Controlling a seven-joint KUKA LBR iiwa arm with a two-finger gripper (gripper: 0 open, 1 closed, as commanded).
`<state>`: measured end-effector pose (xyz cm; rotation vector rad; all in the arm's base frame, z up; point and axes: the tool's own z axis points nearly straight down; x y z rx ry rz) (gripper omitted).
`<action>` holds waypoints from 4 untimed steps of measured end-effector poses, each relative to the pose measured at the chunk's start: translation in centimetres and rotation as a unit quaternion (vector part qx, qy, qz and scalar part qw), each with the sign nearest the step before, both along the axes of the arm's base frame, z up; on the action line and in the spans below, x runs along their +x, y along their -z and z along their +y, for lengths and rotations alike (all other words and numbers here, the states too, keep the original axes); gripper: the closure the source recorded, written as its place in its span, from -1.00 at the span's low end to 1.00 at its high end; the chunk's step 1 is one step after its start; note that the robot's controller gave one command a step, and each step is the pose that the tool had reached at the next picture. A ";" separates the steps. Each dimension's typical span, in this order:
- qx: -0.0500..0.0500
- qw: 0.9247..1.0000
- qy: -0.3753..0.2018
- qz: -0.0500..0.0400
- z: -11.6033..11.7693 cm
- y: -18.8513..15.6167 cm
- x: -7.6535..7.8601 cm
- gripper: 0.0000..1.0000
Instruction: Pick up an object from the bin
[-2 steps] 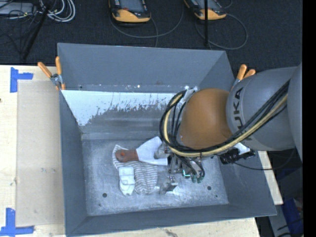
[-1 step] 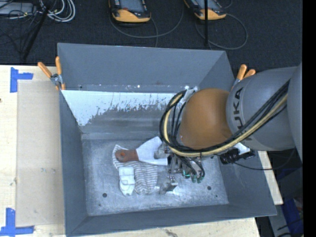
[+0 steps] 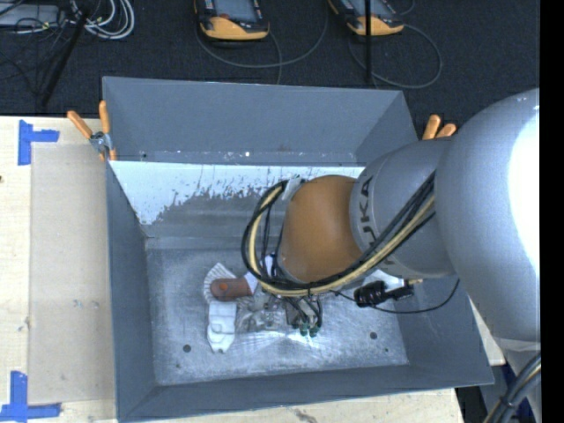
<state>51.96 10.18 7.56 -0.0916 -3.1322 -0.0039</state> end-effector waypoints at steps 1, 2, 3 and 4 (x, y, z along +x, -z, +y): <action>0.000 1.000 0.000 0.000 0.0 0.0 0.0 1.00; -0.001 1.000 -0.019 -0.004 -0.1 -12.1 1.6 1.00; -0.001 1.000 -0.019 -0.004 -0.1 -12.1 1.6 1.00; -0.001 1.000 0.015 -0.002 -0.6 -16.1 2.8 1.00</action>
Offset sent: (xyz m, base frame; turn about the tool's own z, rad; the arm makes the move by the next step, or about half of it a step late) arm 0.0164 -0.0018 0.1213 -0.0378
